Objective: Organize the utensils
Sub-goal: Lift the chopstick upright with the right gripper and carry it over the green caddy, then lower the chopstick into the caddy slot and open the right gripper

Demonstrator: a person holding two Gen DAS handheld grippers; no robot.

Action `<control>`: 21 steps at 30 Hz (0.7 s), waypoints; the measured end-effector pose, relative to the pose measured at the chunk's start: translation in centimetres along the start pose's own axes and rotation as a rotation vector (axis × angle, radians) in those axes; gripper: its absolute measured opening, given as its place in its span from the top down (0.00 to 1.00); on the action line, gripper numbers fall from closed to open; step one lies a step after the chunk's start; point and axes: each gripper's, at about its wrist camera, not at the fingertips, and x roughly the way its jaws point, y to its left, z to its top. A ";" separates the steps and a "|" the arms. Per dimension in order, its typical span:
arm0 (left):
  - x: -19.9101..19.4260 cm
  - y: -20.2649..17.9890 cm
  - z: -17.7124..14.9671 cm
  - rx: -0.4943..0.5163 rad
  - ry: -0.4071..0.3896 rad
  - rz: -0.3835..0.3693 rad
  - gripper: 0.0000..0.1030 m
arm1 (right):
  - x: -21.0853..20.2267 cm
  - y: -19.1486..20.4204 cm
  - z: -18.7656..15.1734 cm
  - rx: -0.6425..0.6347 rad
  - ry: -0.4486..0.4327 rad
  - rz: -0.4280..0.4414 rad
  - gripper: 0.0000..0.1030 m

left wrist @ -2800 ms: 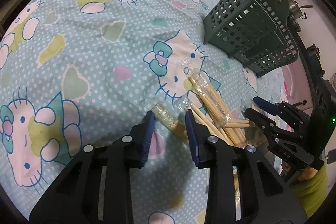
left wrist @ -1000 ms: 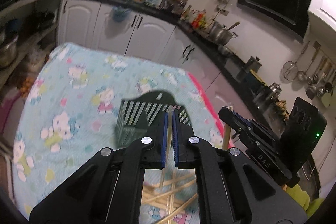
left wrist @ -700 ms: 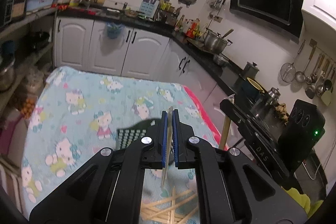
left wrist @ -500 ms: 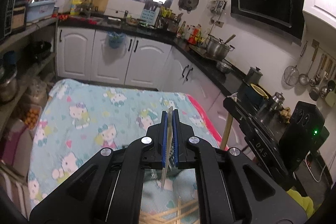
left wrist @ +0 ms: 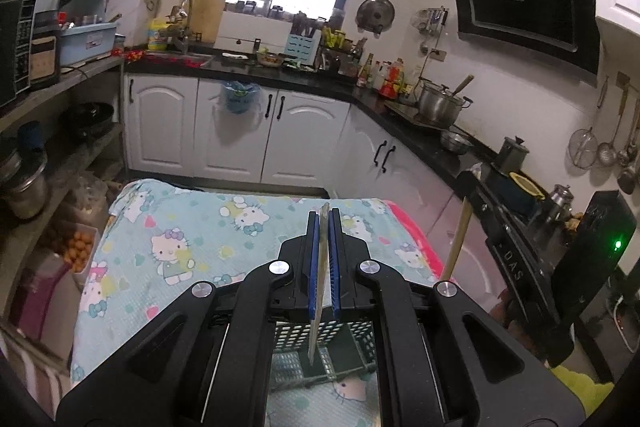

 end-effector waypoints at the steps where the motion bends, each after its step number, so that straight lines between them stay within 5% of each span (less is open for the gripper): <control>1: 0.3 0.1 -0.3 0.003 0.002 0.005 0.98 | 0.3 -0.1 -0.3 -0.002 -0.001 -0.009 0.94; 21: 4.1 0.9 -5.7 0.031 0.065 0.029 0.98 | 2.7 -0.7 -6.5 0.006 -0.015 -0.089 0.94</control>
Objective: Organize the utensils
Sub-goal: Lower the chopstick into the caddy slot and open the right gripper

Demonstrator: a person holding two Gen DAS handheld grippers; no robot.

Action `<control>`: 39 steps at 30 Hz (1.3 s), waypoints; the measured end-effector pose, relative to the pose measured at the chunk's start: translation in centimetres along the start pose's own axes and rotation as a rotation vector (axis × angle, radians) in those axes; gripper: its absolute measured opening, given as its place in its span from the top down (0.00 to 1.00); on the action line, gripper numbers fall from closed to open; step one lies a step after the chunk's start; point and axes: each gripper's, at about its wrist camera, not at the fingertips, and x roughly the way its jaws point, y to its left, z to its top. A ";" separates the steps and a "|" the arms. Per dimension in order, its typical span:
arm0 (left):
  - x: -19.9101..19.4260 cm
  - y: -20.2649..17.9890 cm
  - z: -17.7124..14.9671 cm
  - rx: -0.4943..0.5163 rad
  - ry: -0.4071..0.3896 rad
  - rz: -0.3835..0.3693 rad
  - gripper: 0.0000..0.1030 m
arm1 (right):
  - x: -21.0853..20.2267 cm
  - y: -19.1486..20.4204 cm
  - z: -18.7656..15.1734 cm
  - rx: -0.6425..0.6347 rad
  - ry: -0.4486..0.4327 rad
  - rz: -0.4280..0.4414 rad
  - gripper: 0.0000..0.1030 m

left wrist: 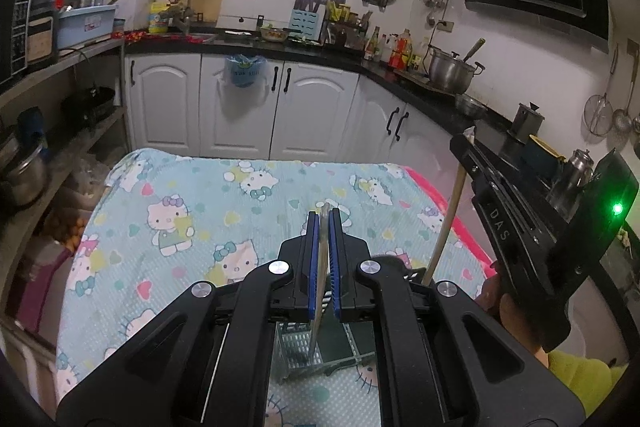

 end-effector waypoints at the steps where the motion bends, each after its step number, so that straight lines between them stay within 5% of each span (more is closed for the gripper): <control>1: 0.1 0.0 -0.1 -0.001 0.003 -0.003 0.98 | 0.0 0.0 -0.3 0.001 0.004 0.002 0.93; 6: 0.3 0.3 -0.8 -0.002 0.024 -0.002 0.97 | -0.9 -0.5 -1.1 0.019 0.030 0.011 0.74; 9: 0.2 0.5 -1.2 -0.006 0.027 -0.002 0.87 | -1.5 -1.1 -1.3 0.029 0.056 0.010 0.68; 23: -3.2 1.0 -2.9 -0.033 -0.011 0.018 0.15 | -6.6 -1.2 -1.6 0.047 0.207 0.042 0.33; 39: -7.0 2.3 -5.8 -0.088 -0.010 0.047 0.10 | -12.1 0.7 -2.2 -0.023 0.290 0.090 0.24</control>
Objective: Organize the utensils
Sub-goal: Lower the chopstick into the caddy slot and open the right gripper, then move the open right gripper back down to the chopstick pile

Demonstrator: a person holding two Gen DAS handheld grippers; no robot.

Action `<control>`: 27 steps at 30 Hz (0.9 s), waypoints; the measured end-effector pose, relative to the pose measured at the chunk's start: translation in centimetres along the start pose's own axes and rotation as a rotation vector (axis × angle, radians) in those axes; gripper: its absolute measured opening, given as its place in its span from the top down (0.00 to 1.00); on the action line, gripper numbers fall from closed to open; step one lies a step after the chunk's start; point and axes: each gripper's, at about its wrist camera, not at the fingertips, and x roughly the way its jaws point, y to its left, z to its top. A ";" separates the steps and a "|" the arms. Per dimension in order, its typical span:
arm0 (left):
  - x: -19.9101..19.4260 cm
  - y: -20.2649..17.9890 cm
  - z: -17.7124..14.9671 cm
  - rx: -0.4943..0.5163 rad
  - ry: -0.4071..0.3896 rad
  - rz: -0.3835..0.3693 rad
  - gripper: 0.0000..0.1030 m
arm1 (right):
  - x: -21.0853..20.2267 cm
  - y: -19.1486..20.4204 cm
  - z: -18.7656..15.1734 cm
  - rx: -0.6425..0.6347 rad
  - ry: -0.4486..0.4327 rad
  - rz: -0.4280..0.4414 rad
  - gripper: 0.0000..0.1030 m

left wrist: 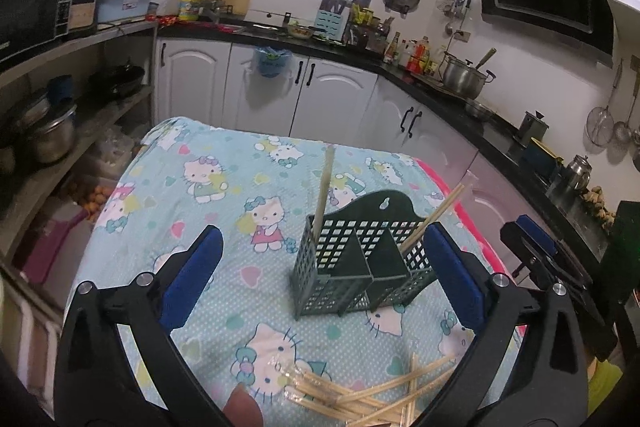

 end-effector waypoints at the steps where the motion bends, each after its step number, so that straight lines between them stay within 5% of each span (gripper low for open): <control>1: -0.2 0.1 -0.1 -0.005 0.001 0.002 0.10 | -0.4 0.2 -0.1 -0.005 0.003 0.005 0.24; 27: -2.7 1.0 -5.0 -0.022 0.068 0.035 0.10 | -4.1 5.5 -2.9 -0.204 0.087 0.106 0.24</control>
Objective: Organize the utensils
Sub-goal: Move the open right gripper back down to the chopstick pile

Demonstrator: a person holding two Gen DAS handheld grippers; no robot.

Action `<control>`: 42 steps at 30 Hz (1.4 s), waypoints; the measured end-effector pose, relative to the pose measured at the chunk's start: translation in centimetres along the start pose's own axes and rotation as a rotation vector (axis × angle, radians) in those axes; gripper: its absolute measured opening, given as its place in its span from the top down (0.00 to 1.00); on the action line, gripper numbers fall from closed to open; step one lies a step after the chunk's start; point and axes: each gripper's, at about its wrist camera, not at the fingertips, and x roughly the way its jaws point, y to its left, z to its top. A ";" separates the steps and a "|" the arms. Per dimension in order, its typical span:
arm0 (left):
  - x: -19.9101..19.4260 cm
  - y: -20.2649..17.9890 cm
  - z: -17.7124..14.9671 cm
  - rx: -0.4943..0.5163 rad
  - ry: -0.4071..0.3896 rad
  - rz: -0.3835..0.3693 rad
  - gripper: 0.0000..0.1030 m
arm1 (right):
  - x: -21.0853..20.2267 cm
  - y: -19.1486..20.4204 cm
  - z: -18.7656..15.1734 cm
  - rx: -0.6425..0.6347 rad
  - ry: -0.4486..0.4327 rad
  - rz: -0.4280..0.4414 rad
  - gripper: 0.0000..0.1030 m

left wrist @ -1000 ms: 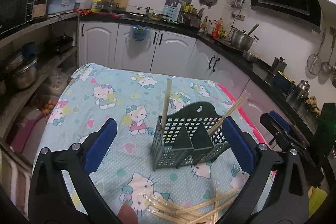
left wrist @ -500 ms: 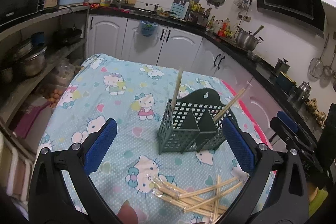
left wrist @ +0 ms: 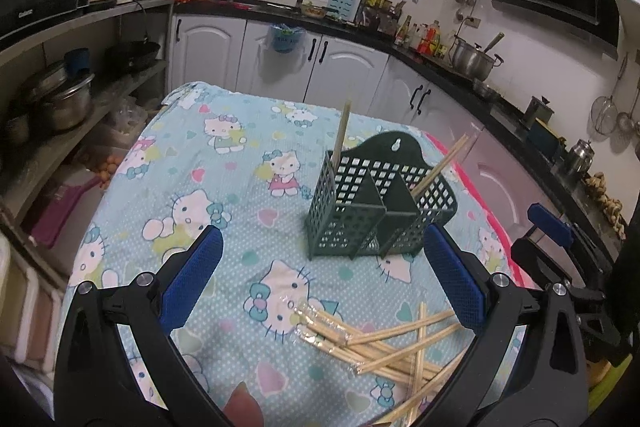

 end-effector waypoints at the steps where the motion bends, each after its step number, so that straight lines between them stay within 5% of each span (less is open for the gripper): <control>1: 0.0 0.1 -0.2 0.000 0.004 0.001 0.10 | 0.0 0.2 -0.2 -0.006 0.007 0.009 0.24; 15: 1.5 1.2 -2.9 -0.026 0.094 0.024 0.10 | 1.3 2.2 -2.3 -0.069 0.123 0.120 0.24; 32: 4.1 3.8 -6.2 -0.081 0.221 0.049 0.11 | 4.0 1.6 -6.0 -0.119 0.280 0.101 0.28; 42: 6.2 4.5 -8.4 -0.161 0.362 -0.042 0.45 | 7.0 2.4 -8.0 -0.210 0.425 0.150 0.46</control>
